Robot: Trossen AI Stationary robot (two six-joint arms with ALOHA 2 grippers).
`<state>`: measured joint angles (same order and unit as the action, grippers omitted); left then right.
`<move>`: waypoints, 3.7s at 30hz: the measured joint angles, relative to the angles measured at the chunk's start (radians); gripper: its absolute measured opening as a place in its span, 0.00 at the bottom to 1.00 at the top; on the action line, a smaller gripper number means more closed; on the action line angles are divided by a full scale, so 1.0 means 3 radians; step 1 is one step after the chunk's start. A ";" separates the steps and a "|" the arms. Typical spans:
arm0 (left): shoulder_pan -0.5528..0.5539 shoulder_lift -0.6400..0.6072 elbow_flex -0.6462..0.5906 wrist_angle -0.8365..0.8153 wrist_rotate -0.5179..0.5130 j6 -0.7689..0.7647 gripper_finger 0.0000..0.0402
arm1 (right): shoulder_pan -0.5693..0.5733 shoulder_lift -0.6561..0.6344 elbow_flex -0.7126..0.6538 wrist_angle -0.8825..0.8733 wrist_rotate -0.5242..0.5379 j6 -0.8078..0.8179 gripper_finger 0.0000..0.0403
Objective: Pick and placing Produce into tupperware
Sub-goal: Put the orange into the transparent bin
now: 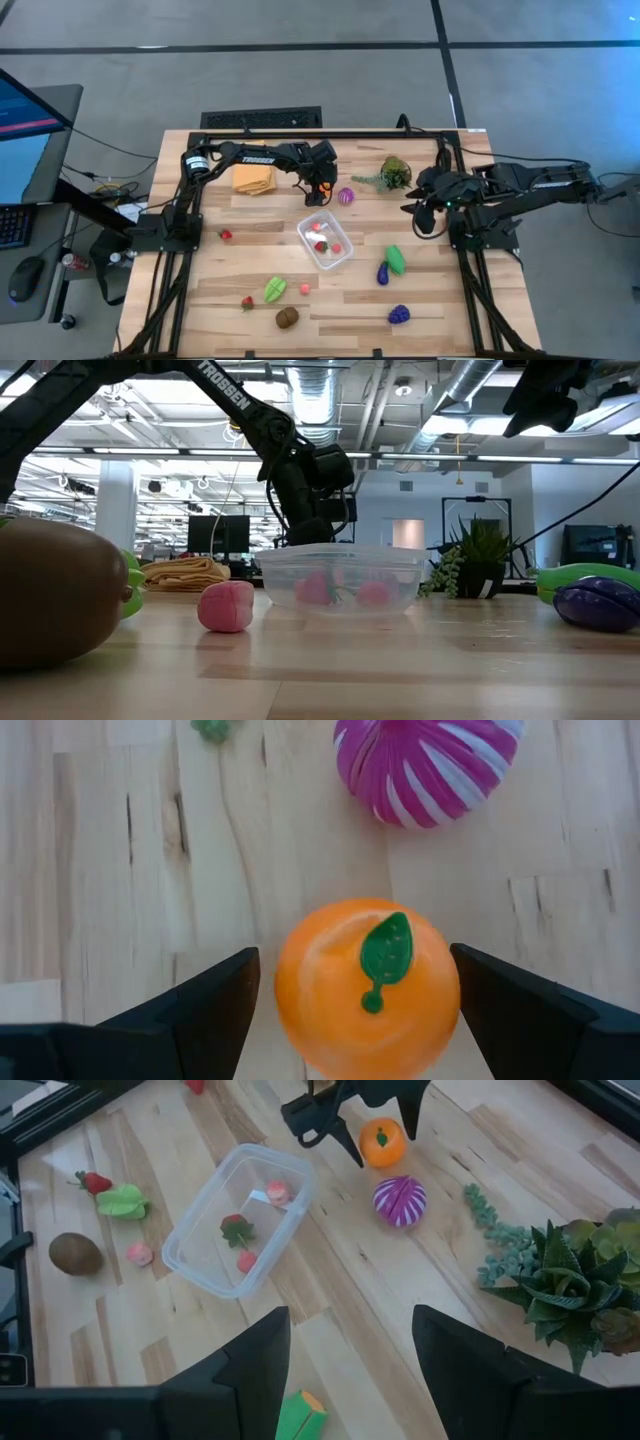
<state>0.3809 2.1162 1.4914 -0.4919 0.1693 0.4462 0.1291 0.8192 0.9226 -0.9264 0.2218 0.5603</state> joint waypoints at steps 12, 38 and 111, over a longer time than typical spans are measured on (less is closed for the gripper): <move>0.0005 0.0000 0.0000 0.0046 -0.0011 0.0007 0.68 | 0.0000 0.0000 0.0000 0.0000 0.0065 -0.0004 0.58; 0.0005 -0.0008 0.0088 -0.0022 -0.0003 0.0002 0.61 | 0.0000 0.0000 0.0000 0.0000 0.0065 -0.0005 0.58; -0.0752 -0.0014 0.0729 -0.1486 0.0815 -0.0509 0.62 | 0.0270 0.0454 -0.0003 0.0278 0.0137 -0.0062 0.58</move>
<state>0.1552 2.1120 1.7100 -0.9378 0.4137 0.2935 0.2100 0.9554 0.9218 -0.8431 0.2630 0.5416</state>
